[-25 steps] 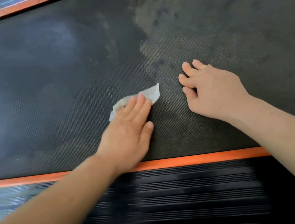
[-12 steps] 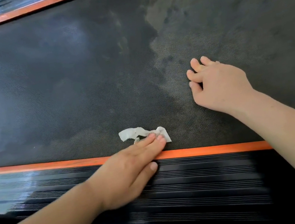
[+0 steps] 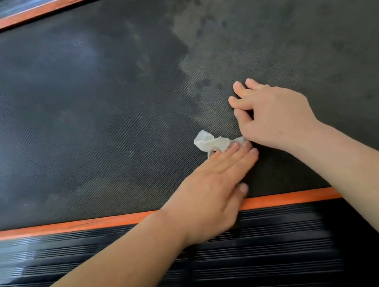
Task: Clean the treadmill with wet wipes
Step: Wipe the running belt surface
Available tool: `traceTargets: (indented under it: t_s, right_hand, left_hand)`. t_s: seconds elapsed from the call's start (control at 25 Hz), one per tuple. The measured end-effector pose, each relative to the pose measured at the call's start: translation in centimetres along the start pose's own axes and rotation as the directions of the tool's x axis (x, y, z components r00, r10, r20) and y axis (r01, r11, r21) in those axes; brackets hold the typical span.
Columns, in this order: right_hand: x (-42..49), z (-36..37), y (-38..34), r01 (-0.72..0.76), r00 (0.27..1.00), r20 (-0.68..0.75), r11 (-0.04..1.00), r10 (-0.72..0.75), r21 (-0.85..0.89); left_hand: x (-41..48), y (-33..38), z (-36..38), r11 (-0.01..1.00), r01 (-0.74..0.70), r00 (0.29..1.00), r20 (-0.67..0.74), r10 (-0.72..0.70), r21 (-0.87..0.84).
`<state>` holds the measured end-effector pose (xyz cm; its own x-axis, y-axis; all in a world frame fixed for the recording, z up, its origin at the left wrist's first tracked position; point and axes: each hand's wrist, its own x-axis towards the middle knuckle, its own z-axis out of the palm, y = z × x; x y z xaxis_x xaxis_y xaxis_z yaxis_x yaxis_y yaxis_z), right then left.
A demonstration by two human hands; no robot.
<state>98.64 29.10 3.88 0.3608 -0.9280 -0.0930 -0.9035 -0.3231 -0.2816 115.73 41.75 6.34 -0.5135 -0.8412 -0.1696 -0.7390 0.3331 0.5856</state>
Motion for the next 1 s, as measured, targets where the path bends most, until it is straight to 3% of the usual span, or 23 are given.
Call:
traceTargets:
  t_s: [0.12,0.32,0.44,0.64,0.8,1.0]
  right_hand:
    - [0.2,-0.1,0.0,-0.025,0.999,0.020,1.000,0.025,-0.001]
    - [0.1,-0.4,-0.3,-0.040,0.998,0.057,0.999,0.039,0.013]
    - [-0.2,-0.7,-0.4,-0.029,0.998,0.049,1.000,0.029,0.007]
    - [0.0,-0.5,-0.4,0.011,0.998,0.060,1.000,-0.011,-0.004]
    - [-0.5,-0.6,-0.7,0.035,0.989,-0.150,0.988,-0.012,0.151]
    - [-1.2,1.1,-1.1,0.165,0.946,-0.306,0.971,-0.106,0.174]
  left_hand:
    - [-1.7,-1.1,-0.9,0.995,-0.033,0.989,-0.139,0.046,0.095]
    - [-1.8,-1.6,-2.7,0.925,-0.093,0.970,-0.175,0.167,0.368]
    - [-1.3,-2.5,-4.2,0.869,-0.022,0.972,-0.192,0.134,0.494]
    - [1.0,-2.6,-3.0,0.961,-0.140,0.989,0.068,0.128,0.237]
    - [2.2,-2.0,-2.6,0.983,-0.139,0.990,0.029,0.136,0.123]
    - [3.2,-1.4,-0.9,0.990,-0.021,0.999,0.039,0.016,0.136]
